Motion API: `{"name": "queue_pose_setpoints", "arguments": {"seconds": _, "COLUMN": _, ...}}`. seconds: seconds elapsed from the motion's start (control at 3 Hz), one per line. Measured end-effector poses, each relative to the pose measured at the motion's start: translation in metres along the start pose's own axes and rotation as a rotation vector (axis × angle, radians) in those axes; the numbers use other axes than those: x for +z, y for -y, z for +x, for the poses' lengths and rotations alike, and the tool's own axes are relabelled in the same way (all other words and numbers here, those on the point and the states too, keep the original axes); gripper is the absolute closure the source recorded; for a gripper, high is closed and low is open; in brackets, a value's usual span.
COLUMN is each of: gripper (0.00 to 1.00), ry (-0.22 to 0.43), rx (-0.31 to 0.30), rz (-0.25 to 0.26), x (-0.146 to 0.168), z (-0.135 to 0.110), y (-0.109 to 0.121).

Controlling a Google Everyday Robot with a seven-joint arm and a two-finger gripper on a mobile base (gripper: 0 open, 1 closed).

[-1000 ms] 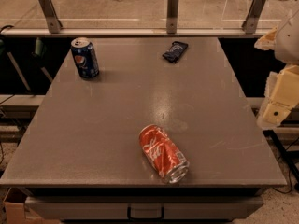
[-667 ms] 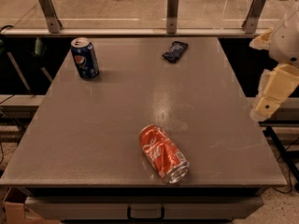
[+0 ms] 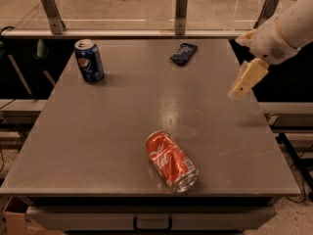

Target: Move rxbar blueberry near coke can

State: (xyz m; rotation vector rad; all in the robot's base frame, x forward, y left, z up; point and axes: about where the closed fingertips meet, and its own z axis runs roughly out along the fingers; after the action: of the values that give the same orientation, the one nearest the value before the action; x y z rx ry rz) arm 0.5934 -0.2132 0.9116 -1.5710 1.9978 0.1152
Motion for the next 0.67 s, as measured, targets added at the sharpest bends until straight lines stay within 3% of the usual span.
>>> {"name": "queue_pose_setpoints", "arguments": {"seconds": 0.67, "gripper": 0.0, "ry": 0.196, "rx": 0.116, "rz": 0.042, "x": 0.082, "z": -0.029, "y": 0.079}}
